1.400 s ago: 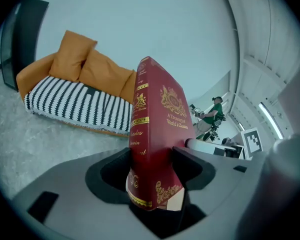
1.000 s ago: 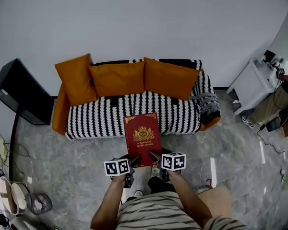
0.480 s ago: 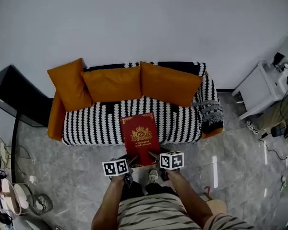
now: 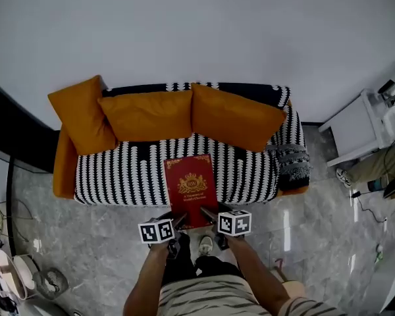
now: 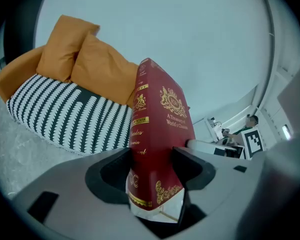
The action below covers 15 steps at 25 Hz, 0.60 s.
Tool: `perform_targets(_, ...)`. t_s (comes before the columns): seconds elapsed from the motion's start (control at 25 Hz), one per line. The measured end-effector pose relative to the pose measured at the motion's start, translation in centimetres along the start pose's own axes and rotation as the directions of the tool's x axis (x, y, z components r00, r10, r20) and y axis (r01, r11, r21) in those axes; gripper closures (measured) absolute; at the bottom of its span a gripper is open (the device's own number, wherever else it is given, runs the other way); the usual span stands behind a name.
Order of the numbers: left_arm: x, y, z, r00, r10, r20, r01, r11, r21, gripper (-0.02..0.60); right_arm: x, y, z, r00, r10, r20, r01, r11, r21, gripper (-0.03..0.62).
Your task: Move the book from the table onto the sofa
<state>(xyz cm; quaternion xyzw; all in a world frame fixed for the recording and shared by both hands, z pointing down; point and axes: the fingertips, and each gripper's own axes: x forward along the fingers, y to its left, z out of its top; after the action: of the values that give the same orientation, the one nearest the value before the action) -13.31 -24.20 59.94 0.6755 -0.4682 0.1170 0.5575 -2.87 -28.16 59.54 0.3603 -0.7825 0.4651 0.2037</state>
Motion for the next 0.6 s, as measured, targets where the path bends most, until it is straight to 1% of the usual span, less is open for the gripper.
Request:
perform_targets(0.08, 1.2, 1.4, 1.1, 1.000, 0.001, -0.013, -0.001, 1.000, -0.009, 0.313, 1.9, -0.6, 0.7, 1.000, -0.009, -0.004, 0.009, 1.000, 0.011, 0.296)
perform_targets(0.2, 2.6, 4.0, 2.7, 0.999, 0.025, -0.037, -0.025, 1.000, -0.001, 0.313, 4.7, -1.3, 1.1, 0.999, -0.029, -0.013, 0.030, 0.999, 0.036, 0.296)
perform_targets(0.44, 6.0, 7.7, 4.9, 0.996, -0.002, -0.094, 0.003, 1.000, 0.007, 0.313, 9.6, -3.1, 1.5, 0.997, -0.063, -0.042, 0.066, 0.994, 0.083, 0.296)
perform_targets(0.6, 8.3, 10.2, 5.8, 0.994, -0.009, -0.106, 0.008, 1.000, -0.010, 0.313, 12.6, -4.6, 1.7, 0.994, -0.091, -0.055, 0.096, 0.990, 0.100, 0.296)
